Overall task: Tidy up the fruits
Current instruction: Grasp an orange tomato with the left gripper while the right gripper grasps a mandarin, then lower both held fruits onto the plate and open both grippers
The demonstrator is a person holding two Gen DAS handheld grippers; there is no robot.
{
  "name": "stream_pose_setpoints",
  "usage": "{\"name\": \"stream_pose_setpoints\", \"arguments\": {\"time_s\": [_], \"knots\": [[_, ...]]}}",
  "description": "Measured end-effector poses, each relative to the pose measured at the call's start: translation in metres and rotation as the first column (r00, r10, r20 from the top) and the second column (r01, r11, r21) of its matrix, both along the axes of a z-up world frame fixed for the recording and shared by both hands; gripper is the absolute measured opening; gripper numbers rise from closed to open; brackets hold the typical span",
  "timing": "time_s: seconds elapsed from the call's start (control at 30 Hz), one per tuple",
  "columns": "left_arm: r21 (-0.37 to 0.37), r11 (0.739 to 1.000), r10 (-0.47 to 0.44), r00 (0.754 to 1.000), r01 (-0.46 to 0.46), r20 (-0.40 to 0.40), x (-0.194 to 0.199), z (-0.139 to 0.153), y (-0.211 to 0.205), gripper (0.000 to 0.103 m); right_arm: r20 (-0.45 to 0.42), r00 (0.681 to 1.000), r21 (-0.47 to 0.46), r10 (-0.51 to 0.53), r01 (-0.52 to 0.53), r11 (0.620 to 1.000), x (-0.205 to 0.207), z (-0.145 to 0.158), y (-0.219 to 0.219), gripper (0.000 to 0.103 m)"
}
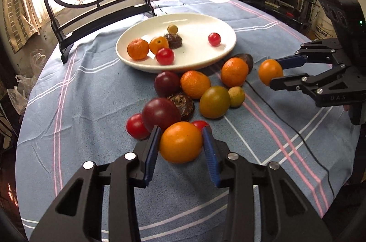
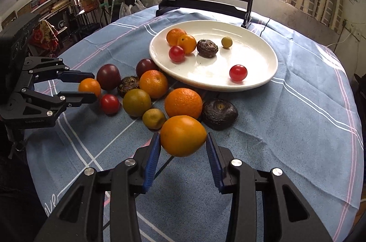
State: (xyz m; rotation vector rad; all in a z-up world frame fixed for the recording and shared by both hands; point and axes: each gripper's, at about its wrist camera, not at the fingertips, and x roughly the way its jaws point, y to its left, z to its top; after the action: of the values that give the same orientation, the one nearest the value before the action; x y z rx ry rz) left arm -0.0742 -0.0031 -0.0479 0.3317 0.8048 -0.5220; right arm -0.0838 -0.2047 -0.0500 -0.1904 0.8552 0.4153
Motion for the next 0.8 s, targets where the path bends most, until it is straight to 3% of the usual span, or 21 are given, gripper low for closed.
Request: {"name": "stream_pose_setpoints", "arguments": {"time_s": [0.27,0.43,0.6,0.8], "knots": [[-0.105,0.994,0.032,0.982,-0.013,0.184,0.03,0.075,-0.023,0.037,0.149,0.989,0.035,-0.017,0.011,0.999,0.02,0.055,0.002,0.041],[-0.158,0.984,0.117,0.969,-0.084,0.215,0.08,0.103,-0.043,0.037,0.243,0.968,0.095,-0.065,0.043,0.995,0.052,0.094,0.0,0.041],[-0.178,0.974,0.175,0.965,-0.14,0.197,0.12,0.101,-0.059,0.037,0.273,0.956,0.143,-0.106,0.069,0.987,0.085,0.105,-0.001,0.041],[-0.167,0.969,0.21,0.961,-0.181,0.178,0.143,0.073,-0.066,0.037,0.24,0.962,0.183,-0.13,0.087,0.979,0.112,0.086,0.0,0.041]]}}
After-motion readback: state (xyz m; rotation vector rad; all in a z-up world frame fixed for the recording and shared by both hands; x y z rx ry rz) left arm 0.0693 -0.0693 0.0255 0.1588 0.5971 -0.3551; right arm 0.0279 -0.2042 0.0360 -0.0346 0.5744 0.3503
